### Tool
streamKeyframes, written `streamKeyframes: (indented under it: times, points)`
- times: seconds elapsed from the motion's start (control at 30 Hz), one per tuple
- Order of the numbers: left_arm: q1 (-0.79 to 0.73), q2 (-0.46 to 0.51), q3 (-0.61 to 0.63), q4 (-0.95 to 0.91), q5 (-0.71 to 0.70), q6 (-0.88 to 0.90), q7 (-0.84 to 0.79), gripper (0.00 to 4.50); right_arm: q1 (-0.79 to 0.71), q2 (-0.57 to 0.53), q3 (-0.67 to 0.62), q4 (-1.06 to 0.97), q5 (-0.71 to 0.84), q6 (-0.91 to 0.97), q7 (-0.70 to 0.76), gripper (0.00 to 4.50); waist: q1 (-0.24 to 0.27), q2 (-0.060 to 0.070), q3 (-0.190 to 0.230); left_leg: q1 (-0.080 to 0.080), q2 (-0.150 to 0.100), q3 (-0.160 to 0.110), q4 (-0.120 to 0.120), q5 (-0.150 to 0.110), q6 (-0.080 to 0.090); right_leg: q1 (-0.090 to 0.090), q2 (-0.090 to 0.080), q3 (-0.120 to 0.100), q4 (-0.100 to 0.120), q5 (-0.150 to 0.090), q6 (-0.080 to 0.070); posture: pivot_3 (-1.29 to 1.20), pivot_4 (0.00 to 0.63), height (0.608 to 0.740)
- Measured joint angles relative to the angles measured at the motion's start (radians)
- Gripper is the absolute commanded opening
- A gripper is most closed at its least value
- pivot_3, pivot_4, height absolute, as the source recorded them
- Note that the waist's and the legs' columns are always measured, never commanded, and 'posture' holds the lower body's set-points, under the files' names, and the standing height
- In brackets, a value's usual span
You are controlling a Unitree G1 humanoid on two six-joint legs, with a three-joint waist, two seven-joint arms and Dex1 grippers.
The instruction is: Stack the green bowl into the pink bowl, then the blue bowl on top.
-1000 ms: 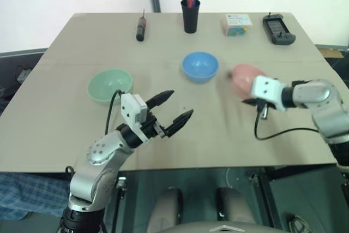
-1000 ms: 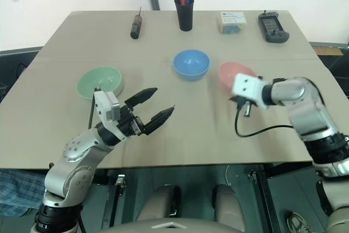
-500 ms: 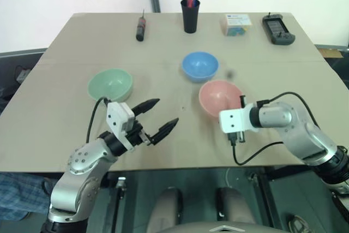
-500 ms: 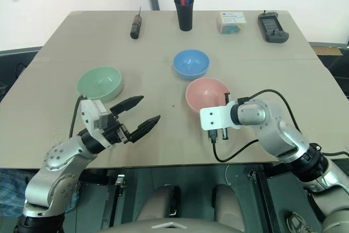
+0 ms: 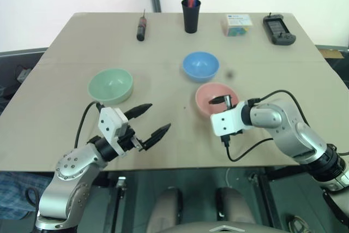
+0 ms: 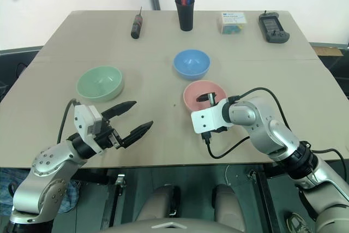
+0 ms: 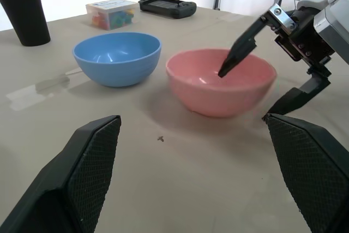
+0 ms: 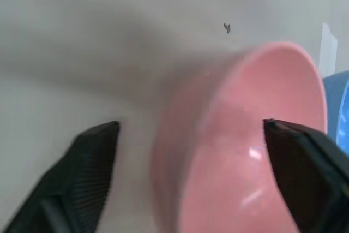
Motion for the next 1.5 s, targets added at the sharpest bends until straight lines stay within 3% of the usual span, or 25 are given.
streamKeyframes:
  times: [0.13, 0.37, 0.6, 0.77, 1.1, 1.5]
  points:
    - [-0.012, 0.003, 0.000, 0.000, -0.001, 0.000, 0.000, 4.50, 0.002, -0.001, -0.025, -0.010, 0.042, 0.032, 0.040, 4.38, 0.001, 0.000, 0.000, 0.000, 0.000, 0.000, 0.000, 0.000, 0.000, 0.000, 0.000, 0.000, 0.000, 0.000, 0.000, 0.00, 0.150, 0.740]
    - [-0.018, -0.001, -0.001, 0.000, -0.002, 0.000, 0.002, 4.50, 0.002, -0.027, -0.263, -0.180, 0.399, 0.395, 0.227, 4.38, -0.001, 0.000, 0.000, 0.000, 0.001, -0.007, 0.000, 0.000, 0.000, 0.000, 0.000, -0.001, 0.000, 0.000, 0.000, 0.00, 0.150, 0.740]
    - [-0.039, -0.018, -0.008, 0.004, 0.002, 0.000, 0.014, 4.50, -0.009, 0.008, -0.547, -0.187, 0.724, 0.584, 0.220, 4.38, 0.005, 0.000, 0.000, 0.000, 0.000, -0.007, 0.000, 0.000, 0.000, 0.001, 0.000, -0.001, 0.000, 0.000, 0.000, 0.00, 0.150, 0.740]
    - [-0.089, -0.022, -0.011, 0.042, 0.097, -0.010, 0.087, 4.50, -0.003, 0.015, -0.643, -0.169, 0.861, 0.599, 0.158, 4.38, 0.004, 0.000, 0.000, 0.000, 0.000, -0.007, 0.000, 0.000, 0.000, 0.001, 0.000, -0.001, 0.000, 0.001, 0.001, 0.00, 0.150, 0.740]
    - [-0.172, 0.035, 0.006, 0.146, 0.250, -0.025, 0.158, 4.50, 0.040, -0.051, -0.739, -0.165, 1.043, 0.587, 0.132, 4.38, 0.004, -0.001, 0.000, 0.000, 0.000, -0.007, 0.000, 0.000, 0.000, 0.001, 0.000, -0.001, 0.000, 0.002, 0.003, 0.00, 0.150, 0.740]
    - [-0.238, 0.102, 0.035, 0.324, 0.370, -0.019, 0.183, 4.50, 0.047, -0.095, -0.728, -0.130, 1.084, 0.509, 0.084, 4.38, 0.002, -0.001, 0.001, -0.001, 0.000, -0.007, 0.000, 0.000, 0.000, 0.000, 0.000, -0.001, 0.000, 0.002, 0.003, 0.00, 0.150, 0.740]
